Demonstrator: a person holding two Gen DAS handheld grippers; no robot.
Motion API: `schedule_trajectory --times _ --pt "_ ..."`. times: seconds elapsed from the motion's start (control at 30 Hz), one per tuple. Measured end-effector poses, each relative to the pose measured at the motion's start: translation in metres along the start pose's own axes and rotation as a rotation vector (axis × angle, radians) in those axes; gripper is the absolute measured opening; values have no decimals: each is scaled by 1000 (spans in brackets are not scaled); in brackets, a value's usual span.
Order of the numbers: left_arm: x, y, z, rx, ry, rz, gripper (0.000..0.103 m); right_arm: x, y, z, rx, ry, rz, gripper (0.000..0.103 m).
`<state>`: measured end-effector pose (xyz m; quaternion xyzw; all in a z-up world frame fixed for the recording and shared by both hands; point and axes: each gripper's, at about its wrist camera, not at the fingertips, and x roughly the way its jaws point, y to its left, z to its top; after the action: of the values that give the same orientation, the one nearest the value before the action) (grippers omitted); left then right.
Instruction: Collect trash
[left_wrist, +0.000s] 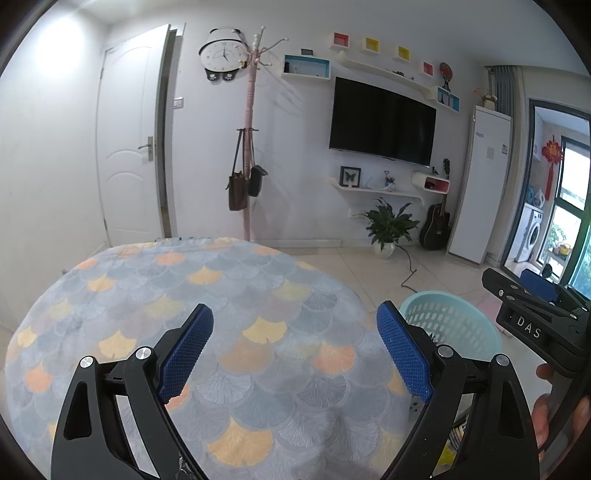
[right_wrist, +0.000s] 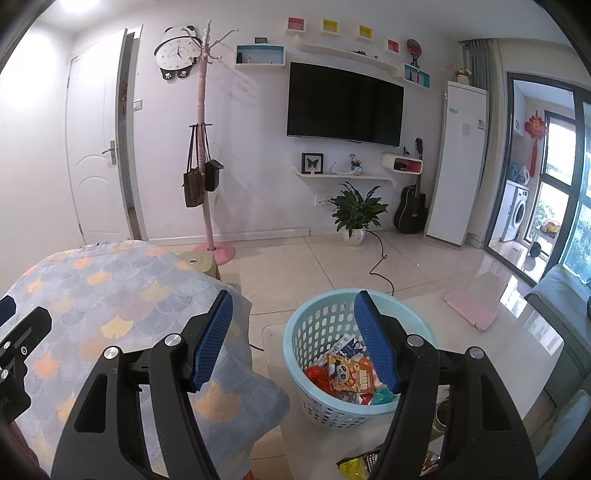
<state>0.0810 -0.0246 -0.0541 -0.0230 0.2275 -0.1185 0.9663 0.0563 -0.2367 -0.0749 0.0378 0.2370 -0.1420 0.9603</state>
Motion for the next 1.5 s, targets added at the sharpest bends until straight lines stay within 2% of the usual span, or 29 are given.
schedule_trajectory --times 1.5 --pt "1 10 -5 -5 6 1 88 5 2 -9 2 16 7 65"
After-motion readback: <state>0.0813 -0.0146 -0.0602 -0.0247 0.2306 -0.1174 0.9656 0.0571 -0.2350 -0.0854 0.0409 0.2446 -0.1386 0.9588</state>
